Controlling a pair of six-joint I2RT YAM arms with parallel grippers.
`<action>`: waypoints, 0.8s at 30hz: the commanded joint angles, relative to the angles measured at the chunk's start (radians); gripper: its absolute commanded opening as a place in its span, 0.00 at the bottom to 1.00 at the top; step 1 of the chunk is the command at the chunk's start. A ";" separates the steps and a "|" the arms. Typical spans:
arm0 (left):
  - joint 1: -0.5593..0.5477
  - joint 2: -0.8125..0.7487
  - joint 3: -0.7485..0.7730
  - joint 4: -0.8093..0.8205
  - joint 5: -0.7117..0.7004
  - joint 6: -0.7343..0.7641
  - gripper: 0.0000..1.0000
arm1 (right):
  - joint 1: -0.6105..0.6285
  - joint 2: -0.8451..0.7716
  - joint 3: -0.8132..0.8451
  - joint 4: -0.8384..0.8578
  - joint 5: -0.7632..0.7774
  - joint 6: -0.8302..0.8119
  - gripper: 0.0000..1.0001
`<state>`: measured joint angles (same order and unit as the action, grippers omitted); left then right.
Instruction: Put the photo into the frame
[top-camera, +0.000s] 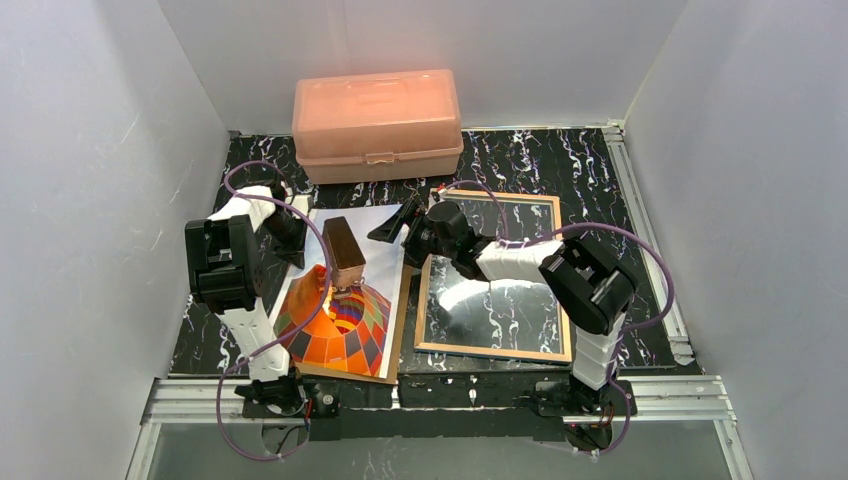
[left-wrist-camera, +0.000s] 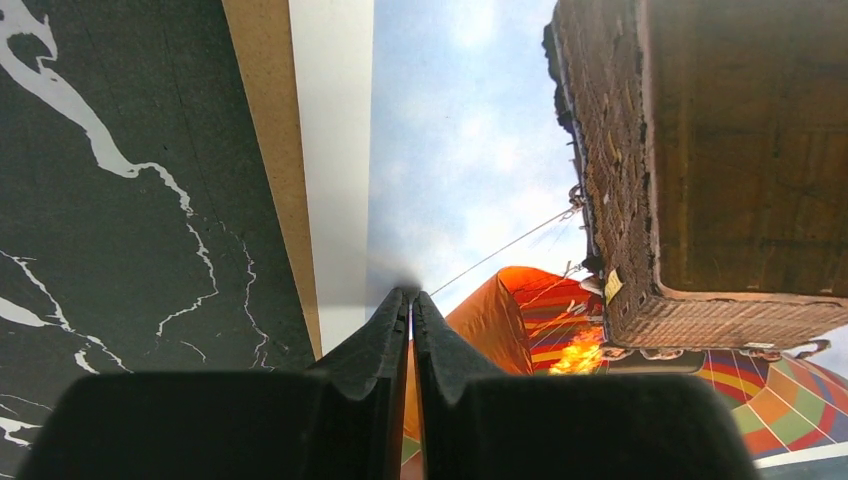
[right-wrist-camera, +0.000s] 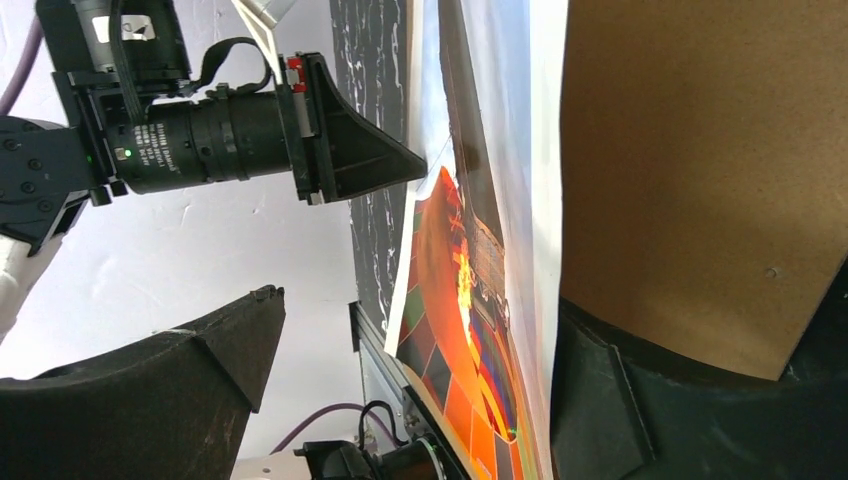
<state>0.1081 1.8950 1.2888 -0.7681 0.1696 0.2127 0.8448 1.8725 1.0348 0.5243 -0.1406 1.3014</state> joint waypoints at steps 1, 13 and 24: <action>-0.010 0.000 -0.013 -0.036 0.034 -0.001 0.04 | 0.002 -0.085 0.047 -0.065 0.018 -0.078 0.99; -0.008 -0.027 0.023 -0.090 0.073 -0.009 0.04 | 0.006 -0.071 0.108 -0.298 0.024 -0.220 0.40; -0.001 -0.126 0.167 -0.260 0.119 0.014 0.24 | -0.008 -0.141 0.311 -0.536 0.121 -0.419 0.03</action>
<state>0.1032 1.8824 1.3422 -0.8967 0.2314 0.2142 0.8444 1.8030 1.2045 0.0849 -0.0811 1.0027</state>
